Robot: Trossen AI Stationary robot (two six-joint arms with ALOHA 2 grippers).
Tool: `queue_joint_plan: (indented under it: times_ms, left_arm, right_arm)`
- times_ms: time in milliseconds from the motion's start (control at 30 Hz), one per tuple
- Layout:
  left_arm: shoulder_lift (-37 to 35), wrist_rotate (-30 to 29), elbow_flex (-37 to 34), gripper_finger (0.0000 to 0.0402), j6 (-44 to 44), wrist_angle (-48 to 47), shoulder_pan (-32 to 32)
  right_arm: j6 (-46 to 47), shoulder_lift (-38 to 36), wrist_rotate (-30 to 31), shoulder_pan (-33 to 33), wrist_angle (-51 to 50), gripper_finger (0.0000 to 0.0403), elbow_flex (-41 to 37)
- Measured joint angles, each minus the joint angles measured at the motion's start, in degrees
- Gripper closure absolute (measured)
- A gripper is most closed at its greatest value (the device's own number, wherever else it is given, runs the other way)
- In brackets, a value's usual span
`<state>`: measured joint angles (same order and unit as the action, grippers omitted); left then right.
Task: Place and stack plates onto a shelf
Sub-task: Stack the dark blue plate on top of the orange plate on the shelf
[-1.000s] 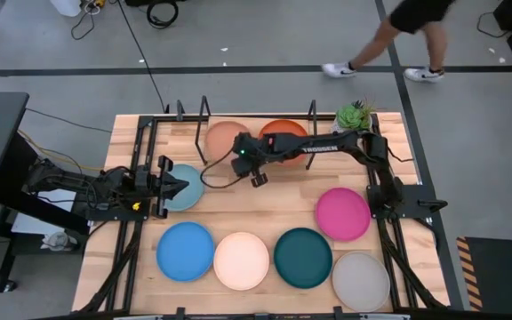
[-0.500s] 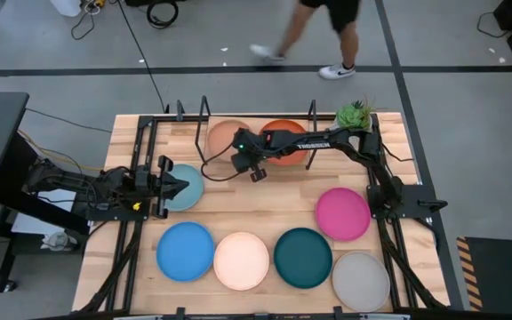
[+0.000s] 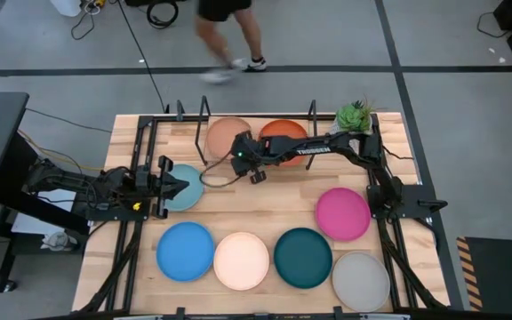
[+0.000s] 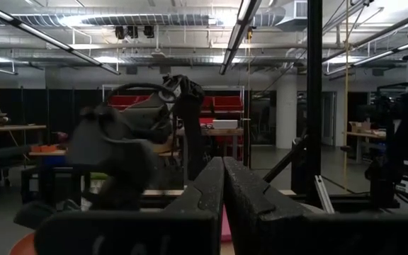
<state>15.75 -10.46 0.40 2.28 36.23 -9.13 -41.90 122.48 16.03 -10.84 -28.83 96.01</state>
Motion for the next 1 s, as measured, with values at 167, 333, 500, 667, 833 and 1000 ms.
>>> queue_joint_plan:
  times_ms: [167,333,500,667,833,1000]
  left_arm:
    - [0.0,0.0,0.0,0.0386,0.0,-0.3,0.0]
    - [0.0,0.0,0.0,0.0386,1.5,-0.4,0.0]
    - [0.0,0.0,0.0,0.0386,1.7,-0.5,0.0]
    - [0.0,0.0,0.0,0.0386,1.7,-0.5,0.0]
    - [0.0,0.0,0.0,0.0386,1.9,-0.5,0.0]
    - [0.0,0.0,0.0,0.0386,1.6,-0.6,0.0]
  right_arm:
    - [2.5,-0.4,4.8,4.4,-6.1,0.0322,0.0]
    - [9.3,-2.5,3.5,10.0,-15.0,0.0322,0.0]
    - [19.0,-4.5,-9.4,14.7,-21.1,0.0322,0.1]
    - [27.5,-4.5,-17.3,18.7,-29.1,0.0314,0.1]
    - [31.5,-4.5,-18.6,21.1,-34.1,0.0287,0.1]
    - [34.3,-4.6,-21.3,21.9,-34.1,0.0255,-2.3]
